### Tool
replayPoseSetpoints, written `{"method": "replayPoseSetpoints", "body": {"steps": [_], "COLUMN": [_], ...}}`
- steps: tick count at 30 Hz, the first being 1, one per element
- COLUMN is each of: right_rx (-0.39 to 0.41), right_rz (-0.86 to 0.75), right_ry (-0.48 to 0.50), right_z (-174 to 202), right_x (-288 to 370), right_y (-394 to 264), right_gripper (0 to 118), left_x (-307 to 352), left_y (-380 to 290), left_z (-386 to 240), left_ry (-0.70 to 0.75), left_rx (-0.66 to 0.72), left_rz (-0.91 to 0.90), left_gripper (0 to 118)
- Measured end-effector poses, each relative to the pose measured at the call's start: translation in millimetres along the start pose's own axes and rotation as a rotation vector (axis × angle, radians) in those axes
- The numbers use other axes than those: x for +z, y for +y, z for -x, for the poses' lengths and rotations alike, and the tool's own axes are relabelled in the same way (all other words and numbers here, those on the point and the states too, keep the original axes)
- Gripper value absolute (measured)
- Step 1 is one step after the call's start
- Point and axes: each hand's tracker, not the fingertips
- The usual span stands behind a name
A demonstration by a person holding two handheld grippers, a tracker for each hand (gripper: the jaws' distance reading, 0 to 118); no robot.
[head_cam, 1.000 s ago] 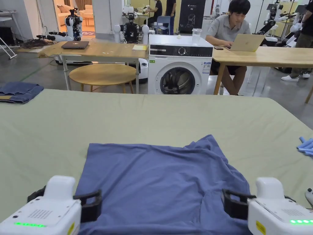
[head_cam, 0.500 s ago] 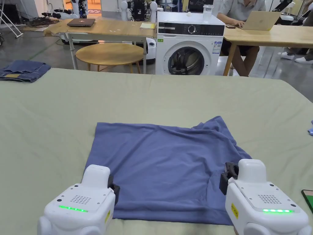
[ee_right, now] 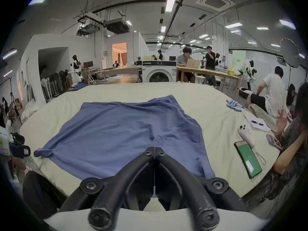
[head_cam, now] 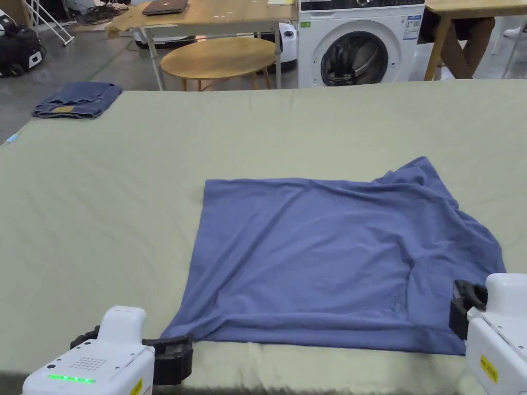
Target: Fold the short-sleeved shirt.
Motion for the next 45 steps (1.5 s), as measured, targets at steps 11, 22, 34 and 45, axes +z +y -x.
{"method": "replayPoseSetpoints", "body": {"steps": [11, 22, 34, 45], "right_rx": [-0.029, -0.029, -0.105, -0.007], "right_rz": [0.042, 0.212, 0.321, 0.134], "right_ry": [-0.059, -0.069, -0.031, -0.05], "right_z": [-37.6, -103.9, -111.4, -99.5], "right_x": [2.1, -0.3, -32.1, -22.2], "right_y": [1.3, -3.1, -35.0, 50.3], "right_gripper": [0, 113, 1, 1], "left_x": [-57.1, -38.7, -15.9, 5.5], "left_y": [5.7, 16.2, 26.3, 122.2], "left_z": [-12.9, -16.7, -34.8, -47.6], "left_ry": [-0.046, -0.029, -0.024, 0.066], "left_rx": [-0.035, -0.026, -0.033, -0.159], "left_rz": [0.107, 0.074, 0.078, -0.009], "left_gripper": [4, 2, 2, 2]}}
